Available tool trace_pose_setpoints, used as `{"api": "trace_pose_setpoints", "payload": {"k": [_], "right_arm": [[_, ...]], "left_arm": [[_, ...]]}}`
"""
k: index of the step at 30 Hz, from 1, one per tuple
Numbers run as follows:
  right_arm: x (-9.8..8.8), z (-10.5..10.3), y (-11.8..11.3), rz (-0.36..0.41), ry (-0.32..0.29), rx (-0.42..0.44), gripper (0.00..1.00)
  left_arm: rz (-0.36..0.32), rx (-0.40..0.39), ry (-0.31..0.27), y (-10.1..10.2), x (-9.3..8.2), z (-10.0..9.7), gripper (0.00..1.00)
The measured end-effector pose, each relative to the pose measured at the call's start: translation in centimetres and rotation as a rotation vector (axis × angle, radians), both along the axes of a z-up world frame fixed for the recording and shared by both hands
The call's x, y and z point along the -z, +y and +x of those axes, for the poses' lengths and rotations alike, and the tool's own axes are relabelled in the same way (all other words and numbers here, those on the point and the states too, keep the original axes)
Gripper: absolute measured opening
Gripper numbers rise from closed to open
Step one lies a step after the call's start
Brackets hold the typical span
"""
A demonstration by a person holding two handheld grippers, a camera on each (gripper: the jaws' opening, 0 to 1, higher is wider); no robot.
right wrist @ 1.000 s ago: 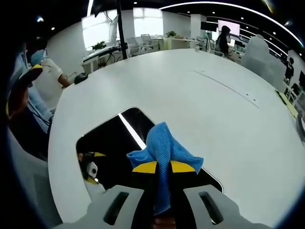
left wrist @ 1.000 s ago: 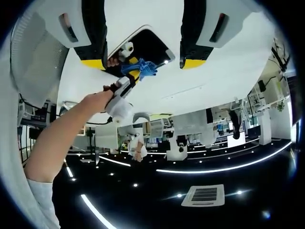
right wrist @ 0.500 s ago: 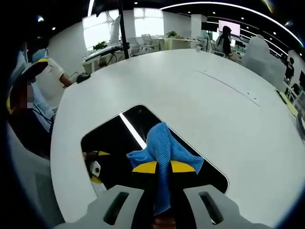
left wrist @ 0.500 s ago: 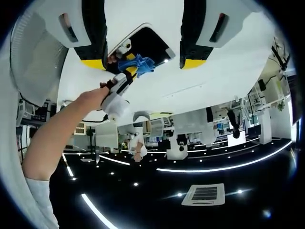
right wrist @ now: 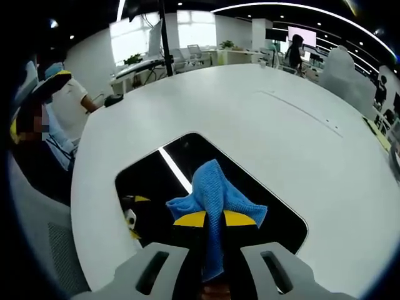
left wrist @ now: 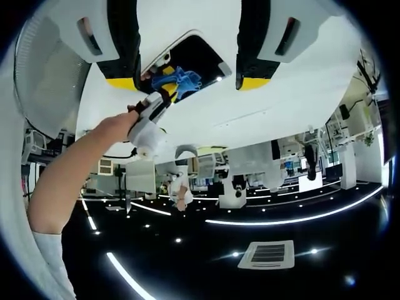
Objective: Wipe the mirror surface with the cleaning cloth until all visible marks leave the cleaned area.
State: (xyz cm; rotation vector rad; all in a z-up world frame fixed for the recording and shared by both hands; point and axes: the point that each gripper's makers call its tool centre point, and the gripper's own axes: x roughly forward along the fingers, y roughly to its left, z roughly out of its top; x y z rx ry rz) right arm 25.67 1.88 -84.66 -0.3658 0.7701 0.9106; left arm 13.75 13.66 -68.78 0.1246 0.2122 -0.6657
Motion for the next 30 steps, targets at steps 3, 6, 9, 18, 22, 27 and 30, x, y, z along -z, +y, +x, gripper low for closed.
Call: {"api": "trace_pose_setpoints", "payload": {"k": [3,6,9,18,22,27,30], "right_arm": [[0.0,-0.3,0.0,0.000,0.001,-0.002,0.04],[0.0,-0.6,0.1,-0.002,0.001,-0.007,0.04],[-0.1,-0.9,0.0,-0.001,0.002,-0.007,0.04],[-0.1,-2.1,0.0,-0.002,0.004,-0.016,0.04],[0.0,-2.7,0.0,0.000,0.003,-0.018,0.04],[-0.1,-3.3,0.0,0.000,0.003,-0.025,0.04],[-0.1,-3.4,0.0,0.000,0.003,-0.025,0.04]], "left_arm": [[0.000,0.000,-0.001,0.0,-0.1,0.0,0.62],[0.001,0.000,-0.004,0.0,-0.1,-0.1,0.62],[-0.001,-0.001,-0.004,0.0,-0.2,-0.1,0.62],[-0.007,-0.002,-0.006,-0.1,-0.3,-0.3,0.62],[-0.008,-0.001,-0.007,-0.3,-0.3,-0.5,0.62],[-0.010,0.001,-0.006,-0.5,-0.2,-0.6,0.62],[-0.011,0.003,-0.006,-0.7,-0.3,-0.7,0.62]]}}
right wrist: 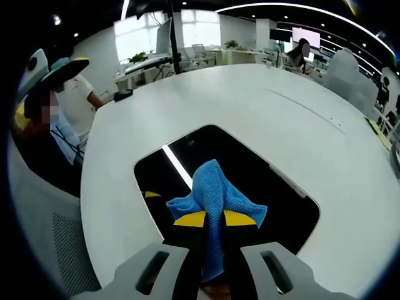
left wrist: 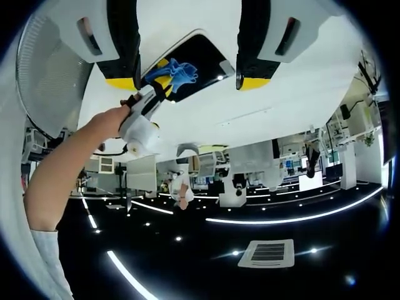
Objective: Wipe the mirror surface with the cleaning cloth until all visible marks leave the cleaned area.
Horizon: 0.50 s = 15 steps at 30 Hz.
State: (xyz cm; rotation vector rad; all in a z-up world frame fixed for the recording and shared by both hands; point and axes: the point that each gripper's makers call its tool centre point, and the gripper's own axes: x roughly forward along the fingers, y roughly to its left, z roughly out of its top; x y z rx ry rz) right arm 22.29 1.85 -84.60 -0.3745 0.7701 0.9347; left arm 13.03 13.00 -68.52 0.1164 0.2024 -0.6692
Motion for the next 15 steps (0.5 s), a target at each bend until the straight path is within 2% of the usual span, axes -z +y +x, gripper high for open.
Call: {"api": "trace_pose_setpoints", "payload": {"k": [15], "right_arm": [[0.0,-1.3,-0.2,0.003,0.006,0.002,0.04]], "left_arm": [[-0.004,0.011,-0.006,-0.4,-0.2,-0.5,0.62]]}}
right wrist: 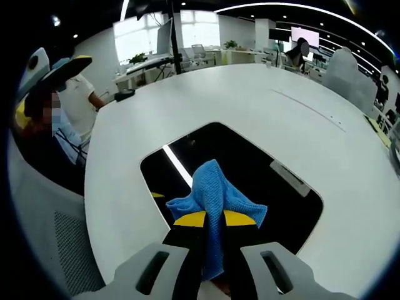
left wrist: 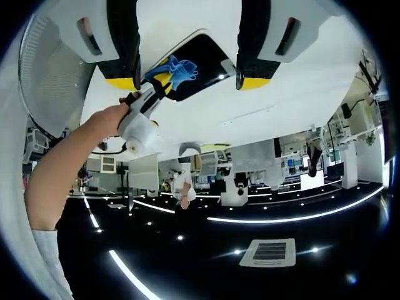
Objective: Wipe the mirror surface with the cleaning cloth until all visible marks leave the cleaned area.
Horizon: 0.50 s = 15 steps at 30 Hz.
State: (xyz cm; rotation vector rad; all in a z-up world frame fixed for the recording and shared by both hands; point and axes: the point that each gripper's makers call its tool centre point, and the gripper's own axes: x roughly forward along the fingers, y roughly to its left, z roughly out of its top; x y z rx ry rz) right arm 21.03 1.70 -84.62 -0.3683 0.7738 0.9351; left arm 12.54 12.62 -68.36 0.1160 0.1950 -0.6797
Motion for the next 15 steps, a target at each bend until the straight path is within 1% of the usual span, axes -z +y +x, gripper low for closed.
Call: {"api": "trace_pose_setpoints", "payload": {"k": [15], "right_arm": [[-0.01,-0.90,-0.07,-0.005,0.005,-0.006,0.04]], "left_arm": [[0.000,-0.007,-0.005,0.37,-0.12,-0.23,0.62]]}}
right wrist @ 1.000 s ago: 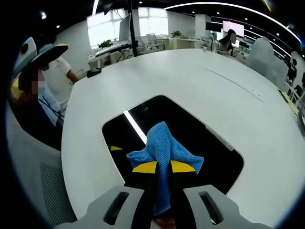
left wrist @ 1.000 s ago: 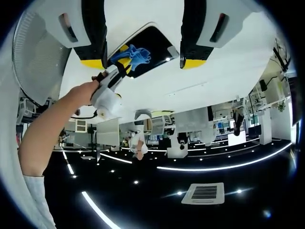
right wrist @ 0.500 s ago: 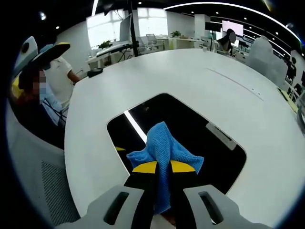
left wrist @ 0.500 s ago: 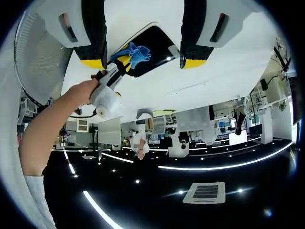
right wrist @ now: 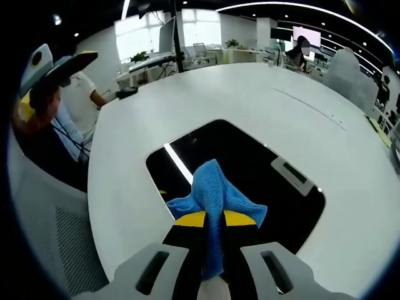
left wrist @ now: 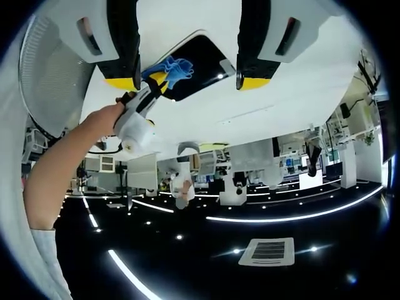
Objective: Wipe the mirror surface with the cleaning cloth until all visible marks leave the cleaned area.
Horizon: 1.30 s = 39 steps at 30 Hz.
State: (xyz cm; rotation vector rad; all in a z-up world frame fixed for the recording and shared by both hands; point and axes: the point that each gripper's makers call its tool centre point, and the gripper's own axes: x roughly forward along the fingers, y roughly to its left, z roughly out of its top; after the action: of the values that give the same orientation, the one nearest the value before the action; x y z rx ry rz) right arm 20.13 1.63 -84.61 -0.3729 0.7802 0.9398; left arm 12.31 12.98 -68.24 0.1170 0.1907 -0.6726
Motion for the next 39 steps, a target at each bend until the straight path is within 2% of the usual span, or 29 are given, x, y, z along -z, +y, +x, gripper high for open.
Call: {"api": "trace_pose_setpoints", "payload": {"k": [24,39], "right_arm": [[0.0,-2.0,0.5,0.012,0.015,-0.020,0.04],[0.0,-3.0,3.1,0.032,0.022,-0.085,0.04]], "left_arm": [[-0.001,0.014,-0.004,-0.4,-0.1,-0.2,0.62],[-0.001,0.017,-0.003,-0.5,-0.1,-0.2,0.62]]}}
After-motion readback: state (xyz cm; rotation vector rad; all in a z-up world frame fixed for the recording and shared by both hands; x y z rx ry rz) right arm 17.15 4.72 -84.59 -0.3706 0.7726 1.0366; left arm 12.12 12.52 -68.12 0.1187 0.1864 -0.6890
